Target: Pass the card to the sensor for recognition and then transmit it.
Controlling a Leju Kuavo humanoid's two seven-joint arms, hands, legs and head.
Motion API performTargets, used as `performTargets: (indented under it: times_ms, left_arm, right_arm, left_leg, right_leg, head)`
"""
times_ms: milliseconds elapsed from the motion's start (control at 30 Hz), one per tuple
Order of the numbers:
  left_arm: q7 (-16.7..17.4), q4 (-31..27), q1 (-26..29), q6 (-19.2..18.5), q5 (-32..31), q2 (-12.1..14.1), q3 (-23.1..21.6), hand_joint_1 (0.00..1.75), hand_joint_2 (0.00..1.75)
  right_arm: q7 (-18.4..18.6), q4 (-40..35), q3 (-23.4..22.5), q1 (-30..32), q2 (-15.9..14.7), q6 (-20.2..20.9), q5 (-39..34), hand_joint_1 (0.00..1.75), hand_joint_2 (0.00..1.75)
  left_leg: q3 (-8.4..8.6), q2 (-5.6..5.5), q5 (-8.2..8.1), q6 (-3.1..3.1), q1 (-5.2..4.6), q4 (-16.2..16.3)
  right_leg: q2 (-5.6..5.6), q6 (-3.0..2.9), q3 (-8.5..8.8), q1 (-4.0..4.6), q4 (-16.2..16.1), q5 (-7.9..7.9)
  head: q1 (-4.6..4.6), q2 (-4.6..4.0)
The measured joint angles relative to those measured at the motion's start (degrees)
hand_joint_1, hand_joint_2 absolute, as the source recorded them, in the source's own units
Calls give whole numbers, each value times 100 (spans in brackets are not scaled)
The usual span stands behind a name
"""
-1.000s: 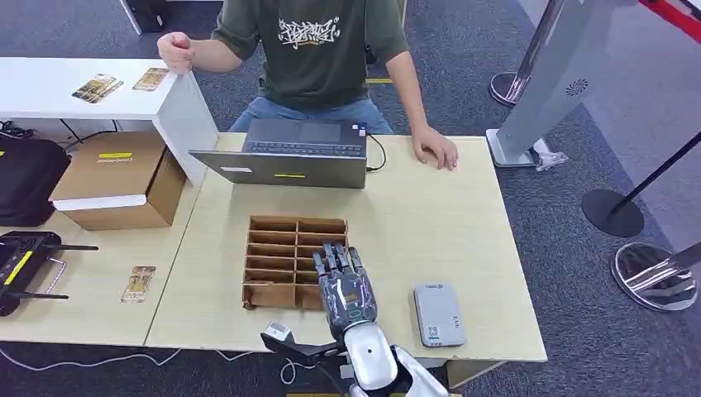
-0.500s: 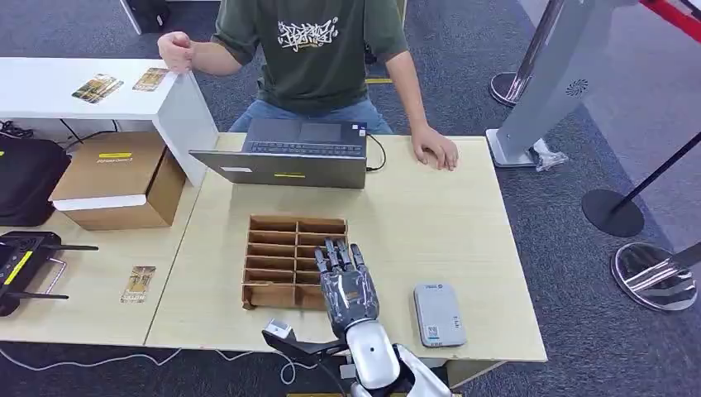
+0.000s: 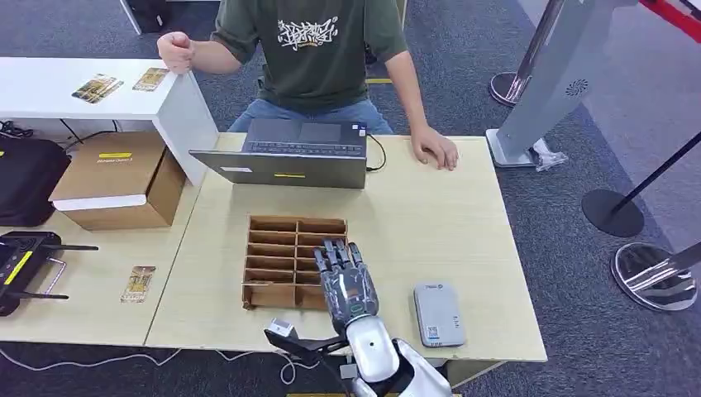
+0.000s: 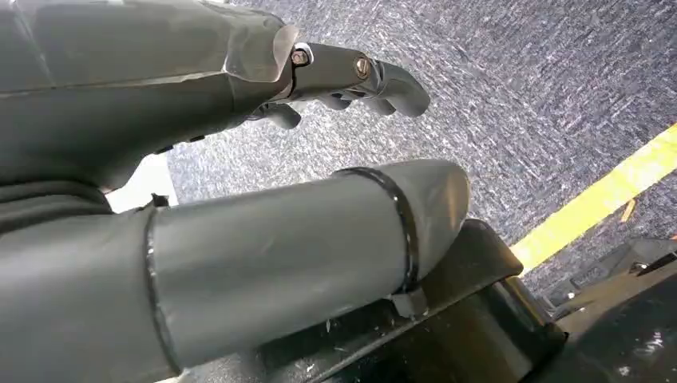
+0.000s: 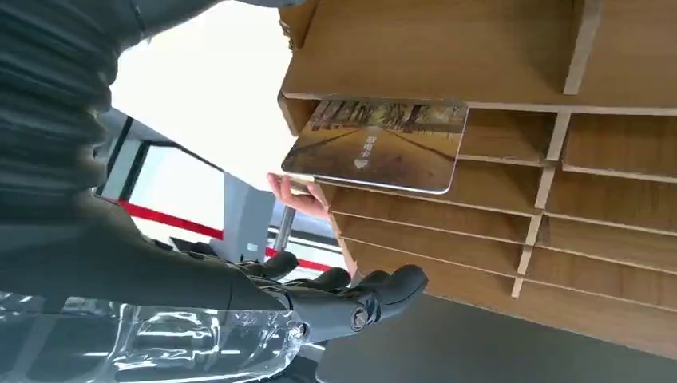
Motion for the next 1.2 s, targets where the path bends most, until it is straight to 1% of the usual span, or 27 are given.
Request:
performTargets:
  times_ms: [467,933,1200]
  left_arm:
    - [7,17,-4,-17,7,0,0,0,0]
    - [-9,17,0,-15,4,4,0,0,0]
    - [0,17,-1,-17,-2,4,0,0,0]
  right_arm:
    - [-15,153,-9,-96,4,-72,2,0,175]
    - [33,-529,-81,120,-94,50,9,0,175]
    - [42,-682,-120,208,-153,52,7,0,175]
  left_leg:
    - [0,0,0,0,0,0]
    - [1,1,0,0,0,0]
    - [1,0,0,0,0,0]
  right_leg:
    - [0,0,0,0,0,0]
    - [1,-1,0,0,0,0]
    - [1,-1,0,0,0,1]
  head:
    - [0,0]
    - [0,0]
    - [0,0]
